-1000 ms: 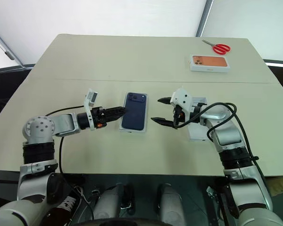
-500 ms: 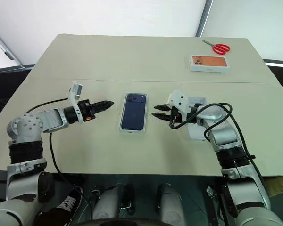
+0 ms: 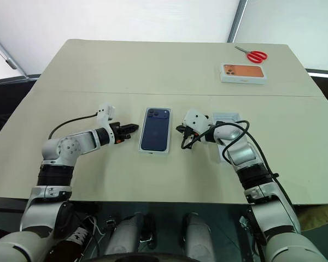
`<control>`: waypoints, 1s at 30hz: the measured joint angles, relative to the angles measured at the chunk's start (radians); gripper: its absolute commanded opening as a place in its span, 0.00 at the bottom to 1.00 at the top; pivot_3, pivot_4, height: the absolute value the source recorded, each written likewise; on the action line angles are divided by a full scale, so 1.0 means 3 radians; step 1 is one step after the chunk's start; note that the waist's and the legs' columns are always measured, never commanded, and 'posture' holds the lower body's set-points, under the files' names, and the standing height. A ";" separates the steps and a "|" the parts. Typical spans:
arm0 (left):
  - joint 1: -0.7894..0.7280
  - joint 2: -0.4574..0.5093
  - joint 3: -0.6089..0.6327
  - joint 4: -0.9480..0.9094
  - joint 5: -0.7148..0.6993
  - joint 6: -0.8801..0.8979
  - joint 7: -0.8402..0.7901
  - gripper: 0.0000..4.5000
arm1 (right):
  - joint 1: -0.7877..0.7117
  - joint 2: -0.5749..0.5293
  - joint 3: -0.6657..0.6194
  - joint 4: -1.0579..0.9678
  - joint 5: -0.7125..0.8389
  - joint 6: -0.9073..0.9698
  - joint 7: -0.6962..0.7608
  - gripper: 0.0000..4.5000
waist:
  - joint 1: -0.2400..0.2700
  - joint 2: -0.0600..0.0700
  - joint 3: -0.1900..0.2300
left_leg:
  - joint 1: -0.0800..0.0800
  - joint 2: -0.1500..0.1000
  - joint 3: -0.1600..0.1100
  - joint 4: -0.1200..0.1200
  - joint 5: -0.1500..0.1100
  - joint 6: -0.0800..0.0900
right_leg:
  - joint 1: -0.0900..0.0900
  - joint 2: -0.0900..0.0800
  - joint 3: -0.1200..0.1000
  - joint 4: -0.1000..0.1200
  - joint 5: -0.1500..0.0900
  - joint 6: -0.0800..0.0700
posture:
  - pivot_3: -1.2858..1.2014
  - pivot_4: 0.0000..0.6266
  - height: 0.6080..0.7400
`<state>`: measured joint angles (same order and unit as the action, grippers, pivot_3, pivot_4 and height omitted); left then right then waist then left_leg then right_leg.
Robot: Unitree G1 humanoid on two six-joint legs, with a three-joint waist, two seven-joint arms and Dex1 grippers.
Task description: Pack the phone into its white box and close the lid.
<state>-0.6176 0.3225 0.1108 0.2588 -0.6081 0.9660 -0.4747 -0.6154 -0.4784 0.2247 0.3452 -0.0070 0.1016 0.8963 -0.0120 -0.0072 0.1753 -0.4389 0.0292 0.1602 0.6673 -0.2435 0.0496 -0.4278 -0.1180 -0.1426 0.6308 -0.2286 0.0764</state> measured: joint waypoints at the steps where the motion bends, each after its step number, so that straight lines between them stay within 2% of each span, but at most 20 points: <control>1: -0.0024 -0.0028 -0.0043 0.0022 0.0031 -0.0016 -0.0028 0.00 | -0.0001 0.0014 0.0000 0.0007 0.0000 -0.0009 0.0002 0.01 | 0.0002 0.0000 0.0000 | 0.0000 0.0000 0.0000 0.0000 0.0000 0.0000 | 0.0000 0.0000 -0.0002 0.0000 0.0000 0.0000 | 0.52 0.24 0.98; 8: -0.0098 -0.0185 -0.0148 0.0122 0.0180 -0.0120 -0.0125 0.00 | 0.0009 0.0002 0.0025 0.0002 -0.0042 -0.0033 0.0045 0.01 | 0.0020 0.0000 0.0000 | 0.0000 -0.0003 -0.0002 0.0001 0.0000 0.0001 | 0.0003 -0.0003 -0.0003 0.0000 0.0000 0.0001 | 0.52 0.24 0.98; 14: -0.0229 -0.0453 -0.0262 0.0243 0.0259 -0.0105 -0.0175 0.00 | 0.0185 -0.0323 -0.0069 -0.0110 -0.0043 -0.0029 0.0117 0.01 | 0.0083 0.0000 0.0000 | 0.0000 -0.0007 -0.0002 0.0003 0.0001 0.0002 | 0.0003 -0.0005 -0.0003 0.0000 0.0000 0.0001 | 0.52 0.24 0.98; 20: -0.0506 -0.0698 -0.0458 0.0593 0.0401 -0.0159 -0.0342 0.00 | 0.0443 -0.0648 -0.0285 -0.0303 -0.0028 0.0034 0.0166 0.01 | 0.0073 -0.0001 0.0001 | -0.0001 -0.0005 -0.0003 0.0003 0.0001 0.0004 | 0.0003 -0.0004 -0.0004 -0.0001 0.0000 0.0001 | 0.52 0.24 0.98; 30: -0.0776 -0.0995 -0.0587 0.1121 0.0653 -0.0480 -0.0584 0.00 | 0.0653 -0.0891 -0.0510 -0.0424 -0.0027 0.0129 0.0166 0.01 | 0.0078 -0.0001 0.0001 | -0.0002 -0.0003 -0.0003 0.0005 0.0001 0.0004 | 0.0002 -0.0004 -0.0004 -0.0001 0.0000 0.0001 | 0.52 0.24 0.98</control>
<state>-0.8504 0.0240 -0.0653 0.5950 -0.4121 0.8220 -0.6500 -0.4196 -0.7457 0.0717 0.2180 -0.0150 0.1404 0.9462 0.0114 -0.0075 0.1756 -0.4394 0.0283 0.1593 0.6687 -0.2431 0.0508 -0.4273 -0.1190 -0.1437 0.6306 -0.2285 0.0767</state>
